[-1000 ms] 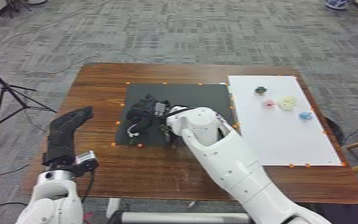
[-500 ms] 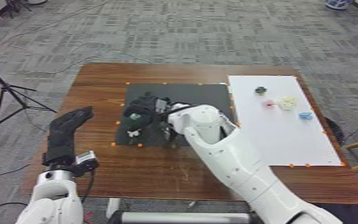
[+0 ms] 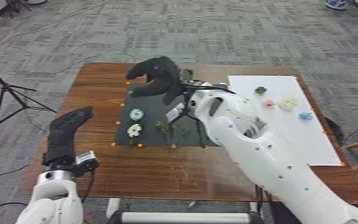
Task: Arrange flowers
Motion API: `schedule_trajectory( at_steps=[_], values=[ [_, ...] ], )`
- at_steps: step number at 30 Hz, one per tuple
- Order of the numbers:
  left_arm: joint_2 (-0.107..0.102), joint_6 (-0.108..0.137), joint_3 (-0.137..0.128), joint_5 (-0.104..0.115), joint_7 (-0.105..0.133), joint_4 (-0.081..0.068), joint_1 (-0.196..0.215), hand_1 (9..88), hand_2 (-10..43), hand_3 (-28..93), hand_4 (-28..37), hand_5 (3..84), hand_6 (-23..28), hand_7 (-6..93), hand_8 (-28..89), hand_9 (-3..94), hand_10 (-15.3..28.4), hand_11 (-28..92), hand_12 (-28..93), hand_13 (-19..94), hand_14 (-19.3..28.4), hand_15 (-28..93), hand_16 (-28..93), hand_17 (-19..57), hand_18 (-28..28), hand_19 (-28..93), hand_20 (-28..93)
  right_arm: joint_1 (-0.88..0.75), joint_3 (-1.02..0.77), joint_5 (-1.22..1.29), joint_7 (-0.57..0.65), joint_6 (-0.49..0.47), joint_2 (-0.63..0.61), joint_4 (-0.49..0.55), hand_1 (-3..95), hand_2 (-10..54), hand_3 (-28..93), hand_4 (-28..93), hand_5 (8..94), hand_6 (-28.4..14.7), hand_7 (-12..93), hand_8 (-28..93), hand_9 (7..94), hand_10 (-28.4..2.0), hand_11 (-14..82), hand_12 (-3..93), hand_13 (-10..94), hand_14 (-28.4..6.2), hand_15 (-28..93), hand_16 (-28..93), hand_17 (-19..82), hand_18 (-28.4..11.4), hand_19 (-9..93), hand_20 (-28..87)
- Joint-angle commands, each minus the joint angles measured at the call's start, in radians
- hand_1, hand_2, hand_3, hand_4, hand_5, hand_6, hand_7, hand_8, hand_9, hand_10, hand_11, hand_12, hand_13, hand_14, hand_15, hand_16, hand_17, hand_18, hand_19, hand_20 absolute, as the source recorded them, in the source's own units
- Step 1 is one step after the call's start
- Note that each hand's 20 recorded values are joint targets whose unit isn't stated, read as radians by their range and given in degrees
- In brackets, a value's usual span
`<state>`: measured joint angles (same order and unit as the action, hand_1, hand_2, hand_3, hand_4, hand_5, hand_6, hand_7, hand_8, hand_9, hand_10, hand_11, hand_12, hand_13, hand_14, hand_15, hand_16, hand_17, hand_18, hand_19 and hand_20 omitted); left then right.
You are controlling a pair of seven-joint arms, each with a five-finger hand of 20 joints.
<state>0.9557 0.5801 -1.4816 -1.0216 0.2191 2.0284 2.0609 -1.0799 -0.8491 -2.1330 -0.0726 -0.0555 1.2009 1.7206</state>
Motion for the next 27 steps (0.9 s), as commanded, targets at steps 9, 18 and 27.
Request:
schedule_trajectory(
  at_steps=[9, 18, 27],
  values=[
    [0.025, -0.065, -0.184, 0.054, 0.100, 0.093, 0.301, 34.7, -2.5, 70, -18.9, 52.7, 2.7, 20.3, -11, 48.6, 13.1, 23, 10, 35, 14.7, 16, 0, 4.0, 11.7, 10, 17, -0.514, -0.444, -0.144, 0.157, 0.476, -0.520, 0.004, 32.8, -9.5, 67, -17, 63.6, -0.3, 25, -11, 72.9, -12.8, 25.1, 22.2, 66, -12.3, 54, 33, 29, -21.4, 73, 59],
    [0.033, -0.044, -0.157, 0.058, 0.099, 0.090, 0.288, 33.7, -1.9, 70, -18.9, 52.5, 2.6, 20.3, -11, 48.6, 13.1, 23, 10, 35, 14.7, 16, 0, 3.0, 12.1, 9, 17, -0.489, -0.505, -0.144, 0.154, 0.382, -0.510, -0.188, 30.4, -9.5, 69, -18, 64.6, -0.6, 26, -9, 75.0, -12.6, 27.9, 23.5, 70, -11.7, 57, 35, 32, -22.2, 77, 61],
    [0.045, -0.049, -0.144, 0.047, 0.105, 0.095, 0.298, 33.1, -1.6, 70, -19.0, 52.5, 2.7, 20.1, -11, 48.6, 13.1, 22, 10, 35, 14.9, 16, 0, 2.8, 12.1, 9, 16, -0.423, -0.503, -0.208, 0.083, 0.349, -0.483, -0.347, 27.7, -9.5, 70, -19, 63.7, -0.2, 26, -10, 74.7, -12.9, 27.4, 23.6, 69, -12.3, 56, 35, 31, -22.1, 76, 61]
  ],
)
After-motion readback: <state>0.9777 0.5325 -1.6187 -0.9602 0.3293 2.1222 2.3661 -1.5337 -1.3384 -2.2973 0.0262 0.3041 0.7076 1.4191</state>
